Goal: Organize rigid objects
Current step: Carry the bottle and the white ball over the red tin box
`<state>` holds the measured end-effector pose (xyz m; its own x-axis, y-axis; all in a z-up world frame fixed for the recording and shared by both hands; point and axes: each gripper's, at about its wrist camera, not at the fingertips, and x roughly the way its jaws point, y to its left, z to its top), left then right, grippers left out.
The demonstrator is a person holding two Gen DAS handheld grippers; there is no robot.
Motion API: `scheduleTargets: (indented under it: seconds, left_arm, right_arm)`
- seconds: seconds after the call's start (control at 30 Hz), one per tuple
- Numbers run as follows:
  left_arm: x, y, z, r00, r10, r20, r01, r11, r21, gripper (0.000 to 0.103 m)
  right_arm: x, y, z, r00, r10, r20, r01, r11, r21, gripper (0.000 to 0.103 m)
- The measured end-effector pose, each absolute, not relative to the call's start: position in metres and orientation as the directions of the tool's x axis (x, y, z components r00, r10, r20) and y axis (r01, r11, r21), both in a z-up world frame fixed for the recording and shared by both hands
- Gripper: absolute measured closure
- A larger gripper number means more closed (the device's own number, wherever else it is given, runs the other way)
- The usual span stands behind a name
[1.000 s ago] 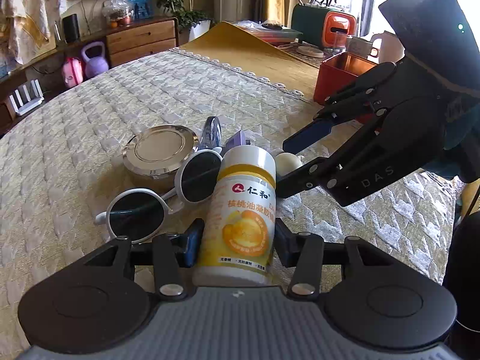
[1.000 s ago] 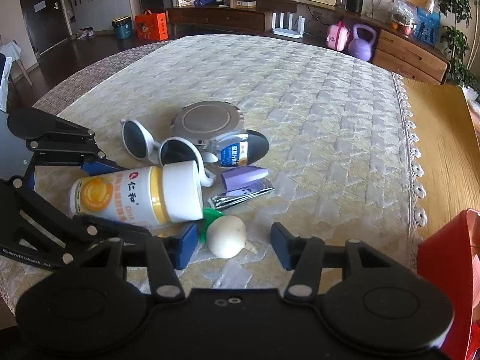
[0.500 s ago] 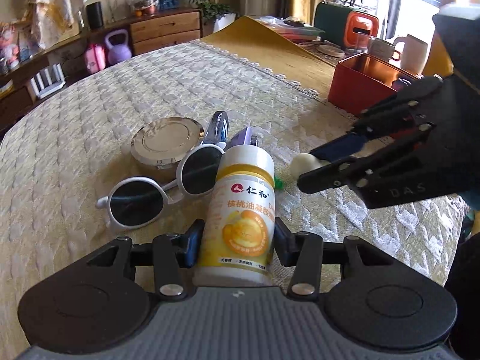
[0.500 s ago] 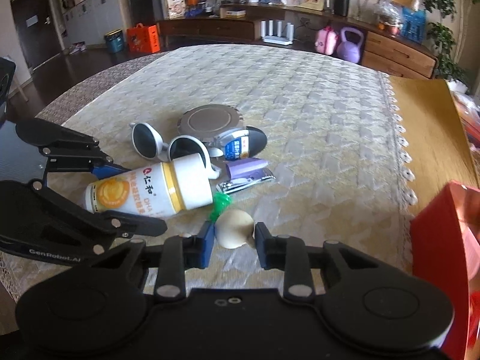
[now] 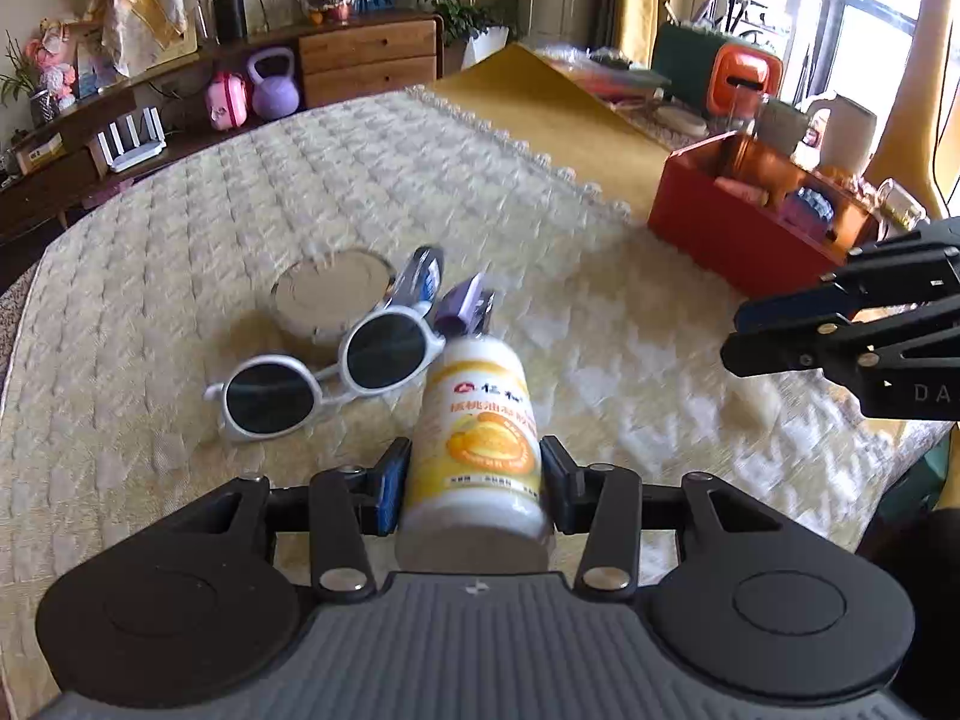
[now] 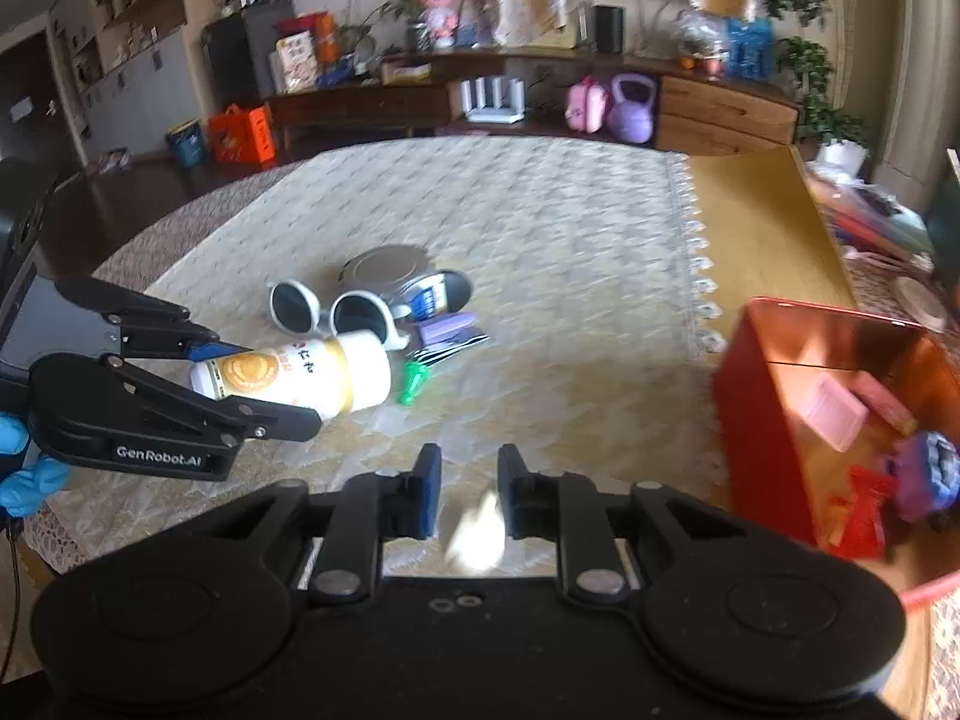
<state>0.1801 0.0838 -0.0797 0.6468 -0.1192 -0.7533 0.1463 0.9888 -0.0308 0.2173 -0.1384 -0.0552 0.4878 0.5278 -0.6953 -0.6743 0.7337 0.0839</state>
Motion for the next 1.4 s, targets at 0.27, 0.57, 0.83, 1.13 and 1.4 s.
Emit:
scheduleTargets:
  seconds: [0.27,0.57,0.83,1.13,1.4]
  left_arm:
    - [0.173,0.061,-0.070,0.654,-0.085,-0.752,0.135,0.991,0.005,0.059]
    - [0.170,0.064,-0.091,0.613,-0.069,-0.787,0.101,0.995,-0.009,0.059]
    - [0.174,0.069,-0.103,0.606,-0.070,-0.792,0.097,0.995,-0.014,0.058]
    - [0.184,0.070,-0.110,0.619,-0.067,-0.783,0.086,0.996,-0.018,0.058]
    - [0.186,0.068,-0.111,0.633,-0.056,-0.772,0.080,0.997,-0.007,0.059]
  right_arm:
    - [0.221,-0.163,-0.064,0.470,0.517,-0.715,-0.661,0.743,0.102,0.085]
    - [0.212,-0.187,-0.078,0.442,0.511,-0.737,-0.665,0.739,0.113,0.083]
    - [0.211,-0.182,-0.090,0.443,0.506,-0.740,-0.661,0.742,0.112,0.059]
    - [0.217,-0.180,-0.104,0.449,0.469,-0.760,-0.642,0.761,0.091,0.055]
    - [0.218,-0.179,-0.105,0.478,0.439,-0.761,-0.622,0.780,0.060,0.069]
